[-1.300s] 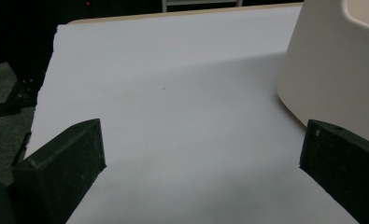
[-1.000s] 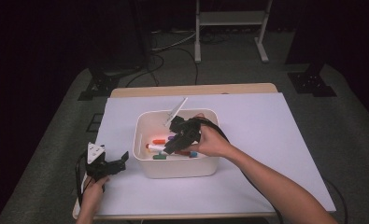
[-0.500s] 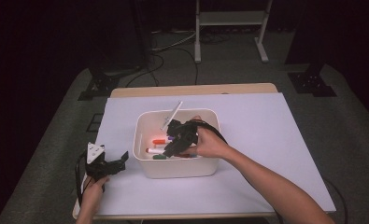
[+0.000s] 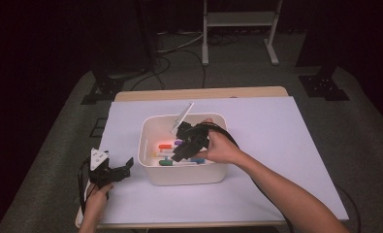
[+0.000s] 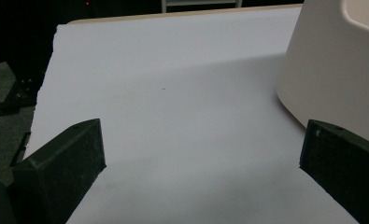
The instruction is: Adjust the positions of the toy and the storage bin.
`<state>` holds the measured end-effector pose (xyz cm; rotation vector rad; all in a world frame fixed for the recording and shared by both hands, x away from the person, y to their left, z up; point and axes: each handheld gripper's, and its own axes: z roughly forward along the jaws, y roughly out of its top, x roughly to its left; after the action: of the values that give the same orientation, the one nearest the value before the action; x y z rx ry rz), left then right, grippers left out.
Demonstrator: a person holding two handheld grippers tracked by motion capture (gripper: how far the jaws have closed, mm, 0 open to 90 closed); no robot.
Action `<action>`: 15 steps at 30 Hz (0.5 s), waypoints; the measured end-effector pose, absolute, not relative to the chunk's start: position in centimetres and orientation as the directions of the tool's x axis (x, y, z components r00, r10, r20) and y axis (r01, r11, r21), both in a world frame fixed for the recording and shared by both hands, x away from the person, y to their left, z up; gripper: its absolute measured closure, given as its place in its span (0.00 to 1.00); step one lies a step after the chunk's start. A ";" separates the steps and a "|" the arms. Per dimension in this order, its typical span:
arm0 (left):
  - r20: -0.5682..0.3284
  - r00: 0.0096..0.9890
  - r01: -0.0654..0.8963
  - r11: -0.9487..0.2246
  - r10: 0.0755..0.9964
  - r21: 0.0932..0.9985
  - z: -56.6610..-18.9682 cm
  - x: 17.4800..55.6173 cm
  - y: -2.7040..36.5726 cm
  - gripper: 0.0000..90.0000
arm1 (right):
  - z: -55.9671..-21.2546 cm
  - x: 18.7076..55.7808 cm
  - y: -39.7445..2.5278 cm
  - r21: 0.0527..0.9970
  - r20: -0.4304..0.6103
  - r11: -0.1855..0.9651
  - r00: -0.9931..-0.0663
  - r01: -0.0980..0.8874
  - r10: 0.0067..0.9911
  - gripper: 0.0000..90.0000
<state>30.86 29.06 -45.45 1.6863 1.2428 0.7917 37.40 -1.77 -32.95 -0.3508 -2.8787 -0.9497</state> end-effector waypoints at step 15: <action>-0.011 0.299 0.397 -0.113 0.954 0.911 -45.4 30.8 29.1 0.00 | -30.9 37.0 -5.6 0.626 0.177 0.725 -0.957 0.288 0.228 0.64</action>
<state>30.81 29.12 -45.45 1.6779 1.2421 0.7877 37.02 -5.61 -30.91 -0.4253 -2.8359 -1.0507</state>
